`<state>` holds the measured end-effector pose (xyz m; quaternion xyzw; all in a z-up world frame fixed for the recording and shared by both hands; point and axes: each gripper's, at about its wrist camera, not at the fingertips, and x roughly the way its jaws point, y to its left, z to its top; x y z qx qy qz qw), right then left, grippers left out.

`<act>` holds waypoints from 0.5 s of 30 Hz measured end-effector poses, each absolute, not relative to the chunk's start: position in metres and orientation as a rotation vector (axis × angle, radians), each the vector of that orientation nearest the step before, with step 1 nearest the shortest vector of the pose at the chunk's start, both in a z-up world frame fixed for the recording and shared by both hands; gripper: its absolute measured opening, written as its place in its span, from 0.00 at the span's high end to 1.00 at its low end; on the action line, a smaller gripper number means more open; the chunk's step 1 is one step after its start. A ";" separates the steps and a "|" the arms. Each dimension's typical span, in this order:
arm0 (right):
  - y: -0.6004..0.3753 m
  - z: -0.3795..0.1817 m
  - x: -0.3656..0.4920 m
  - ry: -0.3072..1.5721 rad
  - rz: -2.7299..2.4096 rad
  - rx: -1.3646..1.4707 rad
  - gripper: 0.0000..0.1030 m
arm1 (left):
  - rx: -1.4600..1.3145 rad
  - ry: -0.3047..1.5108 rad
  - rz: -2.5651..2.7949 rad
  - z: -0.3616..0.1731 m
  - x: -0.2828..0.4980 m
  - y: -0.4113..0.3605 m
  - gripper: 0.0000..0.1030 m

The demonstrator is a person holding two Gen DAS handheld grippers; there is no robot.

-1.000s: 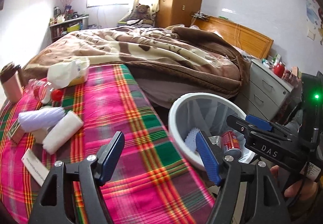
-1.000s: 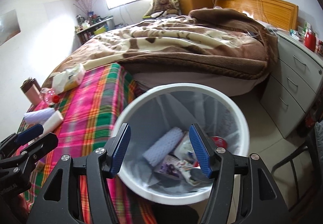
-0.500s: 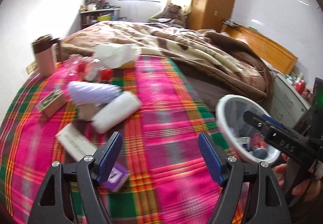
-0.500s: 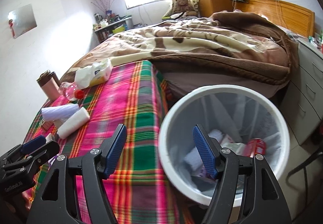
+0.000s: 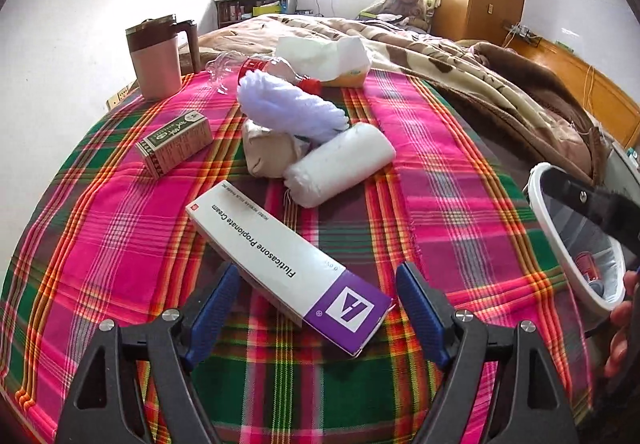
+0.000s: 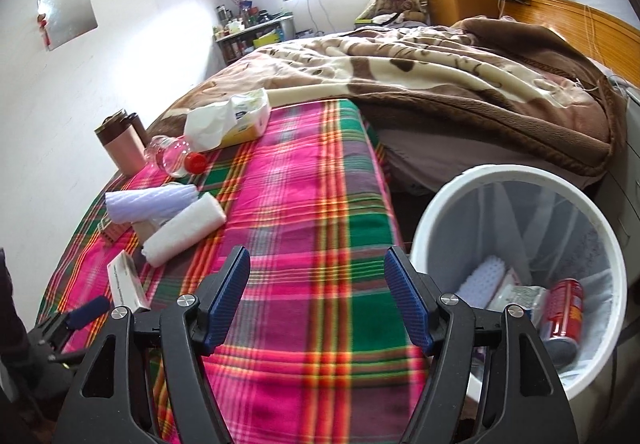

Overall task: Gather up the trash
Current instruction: 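Move both open tools back over the trash on the bedspread, then grasp the purple-and-white Fluticasone cream box with the left tool while the right tool grasps the white paper roll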

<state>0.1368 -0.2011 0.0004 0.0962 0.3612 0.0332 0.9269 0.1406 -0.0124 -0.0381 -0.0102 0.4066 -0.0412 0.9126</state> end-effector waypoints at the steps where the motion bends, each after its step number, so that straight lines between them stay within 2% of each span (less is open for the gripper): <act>1: -0.197 0.000 0.138 0.742 0.073 0.195 0.31 | -0.025 0.850 -0.087 -0.041 0.142 -0.012 0.20; 15: -0.157 -0.007 0.156 0.791 0.145 0.161 0.31 | -0.047 0.879 -0.014 -0.052 0.142 0.034 0.20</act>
